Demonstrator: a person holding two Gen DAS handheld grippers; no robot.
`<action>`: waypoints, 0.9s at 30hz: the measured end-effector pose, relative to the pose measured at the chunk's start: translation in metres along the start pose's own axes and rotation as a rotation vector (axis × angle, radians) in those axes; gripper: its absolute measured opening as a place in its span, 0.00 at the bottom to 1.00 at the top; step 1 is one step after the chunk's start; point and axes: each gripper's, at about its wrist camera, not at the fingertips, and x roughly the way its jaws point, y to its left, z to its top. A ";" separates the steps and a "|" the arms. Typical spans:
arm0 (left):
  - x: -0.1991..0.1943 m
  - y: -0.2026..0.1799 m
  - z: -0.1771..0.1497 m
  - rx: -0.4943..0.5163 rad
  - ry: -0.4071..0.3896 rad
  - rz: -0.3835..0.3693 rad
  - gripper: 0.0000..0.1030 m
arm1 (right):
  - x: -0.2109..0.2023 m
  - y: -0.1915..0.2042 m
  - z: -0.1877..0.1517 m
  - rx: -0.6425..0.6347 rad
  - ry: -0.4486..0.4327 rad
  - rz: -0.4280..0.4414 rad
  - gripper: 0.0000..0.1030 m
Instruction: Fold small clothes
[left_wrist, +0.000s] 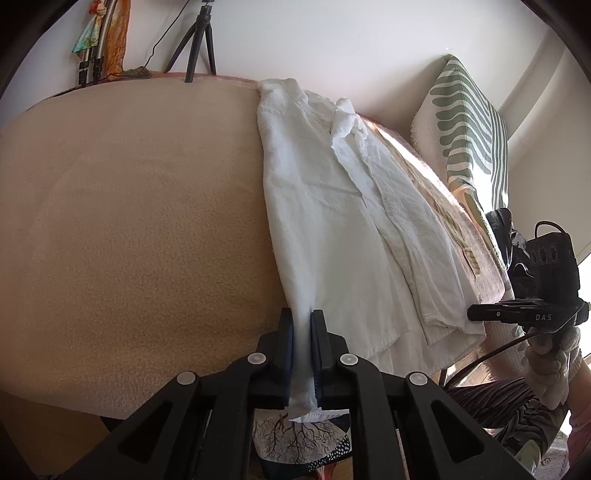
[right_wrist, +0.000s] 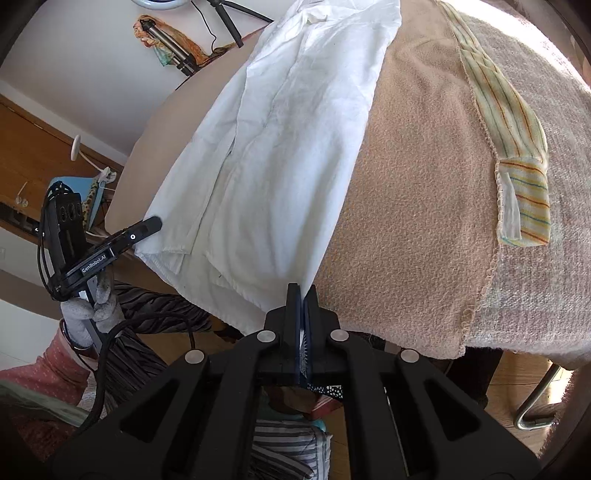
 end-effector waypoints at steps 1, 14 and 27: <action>-0.001 0.002 0.000 -0.005 0.004 -0.002 0.16 | -0.003 0.001 -0.001 -0.004 -0.006 0.012 0.05; -0.019 -0.010 0.047 0.074 -0.102 0.033 0.24 | -0.039 0.036 0.063 -0.247 -0.276 -0.238 0.13; -0.004 0.010 0.041 0.033 -0.035 0.067 0.37 | 0.016 0.010 0.052 -0.229 -0.090 -0.333 0.13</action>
